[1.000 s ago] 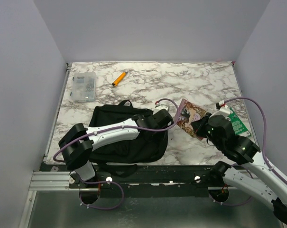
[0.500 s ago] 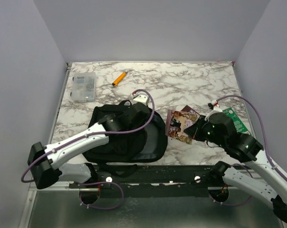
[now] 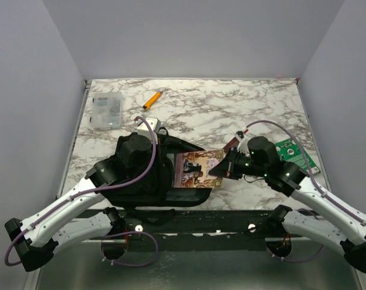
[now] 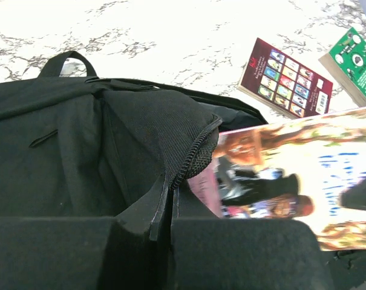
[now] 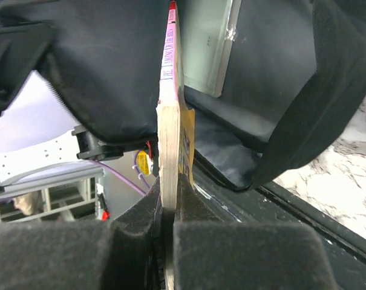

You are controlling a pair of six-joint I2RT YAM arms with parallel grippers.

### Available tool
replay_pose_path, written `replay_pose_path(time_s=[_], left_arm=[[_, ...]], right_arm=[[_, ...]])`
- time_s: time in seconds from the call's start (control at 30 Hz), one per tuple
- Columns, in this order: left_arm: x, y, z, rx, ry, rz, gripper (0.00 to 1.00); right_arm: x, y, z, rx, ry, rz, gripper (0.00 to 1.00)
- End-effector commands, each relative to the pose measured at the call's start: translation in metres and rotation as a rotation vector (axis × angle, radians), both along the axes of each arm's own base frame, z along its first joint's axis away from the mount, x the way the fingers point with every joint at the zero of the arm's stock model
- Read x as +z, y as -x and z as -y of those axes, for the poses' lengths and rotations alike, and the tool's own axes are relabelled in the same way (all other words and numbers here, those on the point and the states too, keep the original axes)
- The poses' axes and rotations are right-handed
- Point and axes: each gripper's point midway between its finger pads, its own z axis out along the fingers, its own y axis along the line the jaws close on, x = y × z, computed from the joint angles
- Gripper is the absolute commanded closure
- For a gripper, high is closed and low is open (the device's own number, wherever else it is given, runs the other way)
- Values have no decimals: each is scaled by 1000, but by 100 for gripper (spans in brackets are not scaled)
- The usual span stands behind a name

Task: Pack the student bag
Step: Place the book in the student bag.

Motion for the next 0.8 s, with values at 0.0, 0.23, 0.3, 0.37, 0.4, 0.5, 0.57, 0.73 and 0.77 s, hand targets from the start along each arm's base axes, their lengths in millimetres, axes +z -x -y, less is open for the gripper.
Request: replay_pose_path(time_s=[0.0, 0.23, 0.3, 0.37, 0.4, 0.5, 0.57, 0.73, 0.77], left_arm=[[34, 1, 16, -68, 136, 63, 100], [42, 5, 31, -124, 184, 39, 100], [42, 9, 36, -155, 201, 25, 100], [42, 12, 40, -174, 212, 12, 100], [42, 13, 41, -182, 217, 8, 100], [43, 17, 43, -201, 226, 3, 100], [45, 17, 42, -199, 229, 8, 100], [47, 12, 36, -163, 224, 30, 100], [48, 12, 35, -160, 227, 32, 100]], right_arm=[[-21, 0, -38, 95, -136, -97, 100], [-28, -25, -74, 46, -395, -99, 100], [-27, -28, -84, 58, -439, -111, 100], [-28, -29, -94, 74, -457, -119, 100], [-30, -31, -98, 67, -450, -122, 100], [-43, -43, -113, 25, -402, -114, 100], [-51, -53, -134, -6, -364, -93, 99], [-88, -62, -169, 22, -259, -149, 60], [-98, -58, -163, 11, -243, -165, 52]])
